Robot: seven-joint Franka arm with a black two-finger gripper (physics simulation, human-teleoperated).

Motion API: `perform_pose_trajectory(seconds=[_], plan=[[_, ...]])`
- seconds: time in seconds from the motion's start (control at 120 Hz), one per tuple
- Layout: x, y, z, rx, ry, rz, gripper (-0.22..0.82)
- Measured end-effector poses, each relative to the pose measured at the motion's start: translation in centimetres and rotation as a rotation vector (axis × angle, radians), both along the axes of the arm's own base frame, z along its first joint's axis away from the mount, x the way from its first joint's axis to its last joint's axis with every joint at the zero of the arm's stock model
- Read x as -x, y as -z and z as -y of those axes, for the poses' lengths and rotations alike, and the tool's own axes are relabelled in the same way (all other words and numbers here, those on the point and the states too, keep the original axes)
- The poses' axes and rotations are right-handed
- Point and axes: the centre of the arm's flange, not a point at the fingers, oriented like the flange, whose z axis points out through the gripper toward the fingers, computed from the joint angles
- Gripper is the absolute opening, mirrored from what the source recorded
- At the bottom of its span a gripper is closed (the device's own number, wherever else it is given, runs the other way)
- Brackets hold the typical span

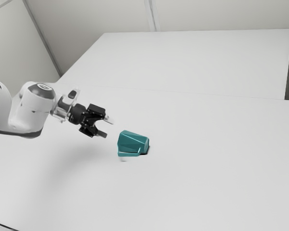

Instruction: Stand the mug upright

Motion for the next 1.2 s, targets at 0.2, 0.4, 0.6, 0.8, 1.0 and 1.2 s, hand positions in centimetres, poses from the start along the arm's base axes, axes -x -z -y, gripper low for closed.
perform_pose_trajectory(seconds=[0.2, 0.4, 0.6, 0.8, 1.0, 1.2], plan=[[0.2, 1.8, 0.1, 0.033, -0.051, 0.022, 0.6], [0.6, 3.7, 0.5, 0.094, -0.09, 0.016, 0.6], [0.5, 4.5, 1.0, 0.134, -0.101, 0.024, 0.6], [0.1, 5.4, 2.7, 0.177, -0.1, 0.026, 0.6], [-0.2, 5.6, 4.2, 0.198, -0.09, 0.034, 0.61], [-0.2, 5.8, 4.4, 0.202, -0.09, 0.037, 0.2]])
